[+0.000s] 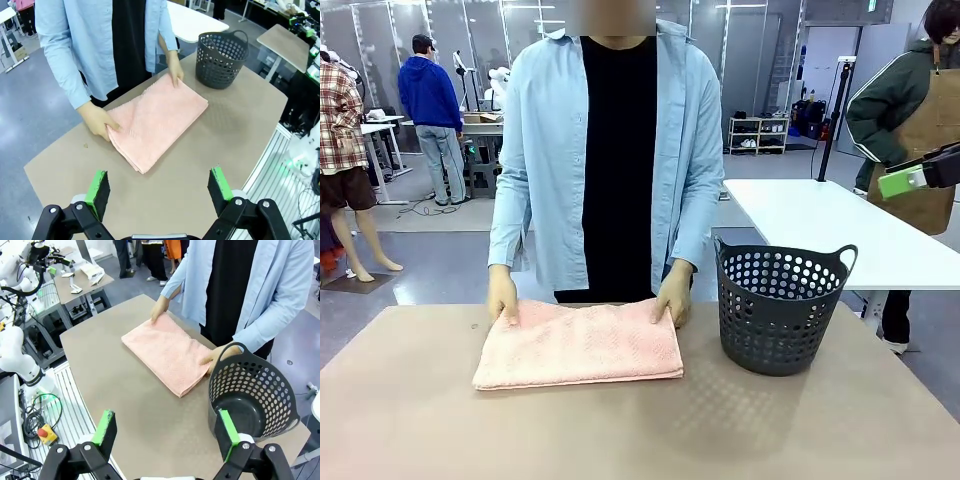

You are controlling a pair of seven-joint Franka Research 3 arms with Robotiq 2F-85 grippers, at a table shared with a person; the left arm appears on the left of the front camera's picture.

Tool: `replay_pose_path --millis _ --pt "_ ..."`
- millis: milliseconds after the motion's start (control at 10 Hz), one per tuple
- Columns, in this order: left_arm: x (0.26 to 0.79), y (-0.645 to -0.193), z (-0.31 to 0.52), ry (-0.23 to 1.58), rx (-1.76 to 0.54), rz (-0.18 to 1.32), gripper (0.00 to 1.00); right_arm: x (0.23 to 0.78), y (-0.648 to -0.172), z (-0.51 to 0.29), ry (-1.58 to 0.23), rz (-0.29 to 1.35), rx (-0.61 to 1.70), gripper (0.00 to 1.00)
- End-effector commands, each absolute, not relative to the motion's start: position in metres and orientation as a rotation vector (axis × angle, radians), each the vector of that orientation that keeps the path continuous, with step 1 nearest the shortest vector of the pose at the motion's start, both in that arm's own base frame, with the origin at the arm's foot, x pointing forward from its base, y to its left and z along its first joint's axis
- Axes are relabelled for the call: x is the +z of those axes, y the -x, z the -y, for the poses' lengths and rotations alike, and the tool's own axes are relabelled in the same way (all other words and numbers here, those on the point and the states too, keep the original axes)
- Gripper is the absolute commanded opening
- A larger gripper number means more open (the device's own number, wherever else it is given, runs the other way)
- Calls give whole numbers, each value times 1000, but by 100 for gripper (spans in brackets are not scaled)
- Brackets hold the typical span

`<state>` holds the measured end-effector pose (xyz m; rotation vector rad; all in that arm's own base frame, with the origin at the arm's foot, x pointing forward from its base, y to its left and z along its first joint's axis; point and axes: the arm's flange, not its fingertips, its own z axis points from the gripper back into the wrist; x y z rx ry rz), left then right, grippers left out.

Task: Fold the towel.
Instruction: Pick up the 100 cm Hotel Towel and place it on the left side of the table.

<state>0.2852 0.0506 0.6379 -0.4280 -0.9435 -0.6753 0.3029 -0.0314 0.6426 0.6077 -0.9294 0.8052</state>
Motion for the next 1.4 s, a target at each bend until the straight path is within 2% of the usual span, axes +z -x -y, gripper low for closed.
replay_pose_path --millis 0,1300 --pt "641 -286 -52 420 -680 939 100 643 -304 32 -607 929 805 99" --pt "641 -286 -52 420 -680 939 100 643 -304 32 -607 929 805 99"
